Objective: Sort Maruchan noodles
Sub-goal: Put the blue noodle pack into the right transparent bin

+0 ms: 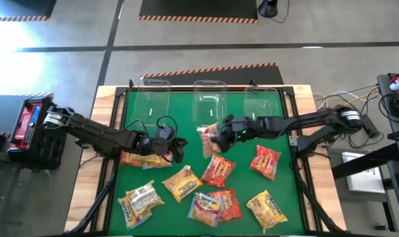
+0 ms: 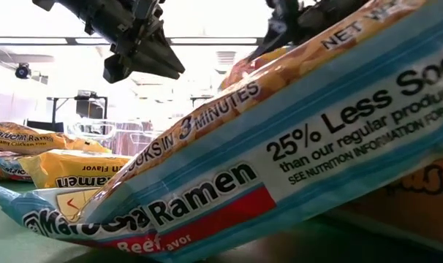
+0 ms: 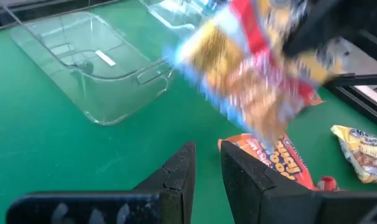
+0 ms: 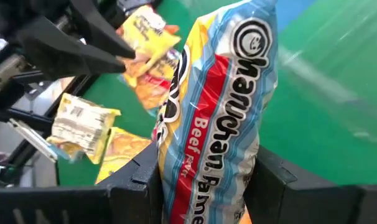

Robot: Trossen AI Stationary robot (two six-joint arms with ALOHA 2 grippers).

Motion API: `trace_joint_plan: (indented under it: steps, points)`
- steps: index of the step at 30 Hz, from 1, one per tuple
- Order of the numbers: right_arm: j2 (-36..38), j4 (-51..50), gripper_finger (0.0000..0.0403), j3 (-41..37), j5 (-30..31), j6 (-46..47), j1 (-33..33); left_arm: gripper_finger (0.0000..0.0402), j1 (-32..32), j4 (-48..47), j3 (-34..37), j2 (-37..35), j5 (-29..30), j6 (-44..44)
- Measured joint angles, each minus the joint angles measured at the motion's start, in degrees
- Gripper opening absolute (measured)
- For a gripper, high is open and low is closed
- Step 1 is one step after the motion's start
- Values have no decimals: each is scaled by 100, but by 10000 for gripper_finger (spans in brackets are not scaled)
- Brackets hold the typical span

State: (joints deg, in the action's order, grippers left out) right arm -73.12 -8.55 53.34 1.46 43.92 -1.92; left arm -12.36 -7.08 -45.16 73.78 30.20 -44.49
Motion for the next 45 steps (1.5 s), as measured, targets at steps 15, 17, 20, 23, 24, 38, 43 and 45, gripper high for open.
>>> trace_joint_plan:
  steps: [15, 17, 20, 23, 24, 38, 43, 45]
  points:
    - [1212, -3657, 146, 1146, 162, -2329, -1518, 59, 160, 152, 1, 85, 99, -132]
    - [1101, -4203, 146, 1476, 163, -2942, -1767, 59, 184, 154, 1, 85, 231, -183]
    - [889, -4986, 146, 1933, 170, -3884, -2152, 59, 219, 155, 1, 85, 443, -292]
    - [717, -5599, 146, 2281, 171, -4919, -2548, 59, 249, 171, 1, 85, 555, -412]
    - [667, -5741, 146, 2364, 173, -5282, -2674, 59, 256, 181, 1, 85, 586, -446]
    - [123, -6183, 158, 2082, 155, -8506, -4019, 59, 282, 267, 1, 85, 1286, -755]
    - [-286, -6151, 153, 1938, 159, -8767, -4406, 59, 289, 338, 1, 83, 1613, -752]
    - [-469, -6100, 151, 1905, 155, -8822, -4533, 59, 290, 374, 1, 83, 1720, -752]
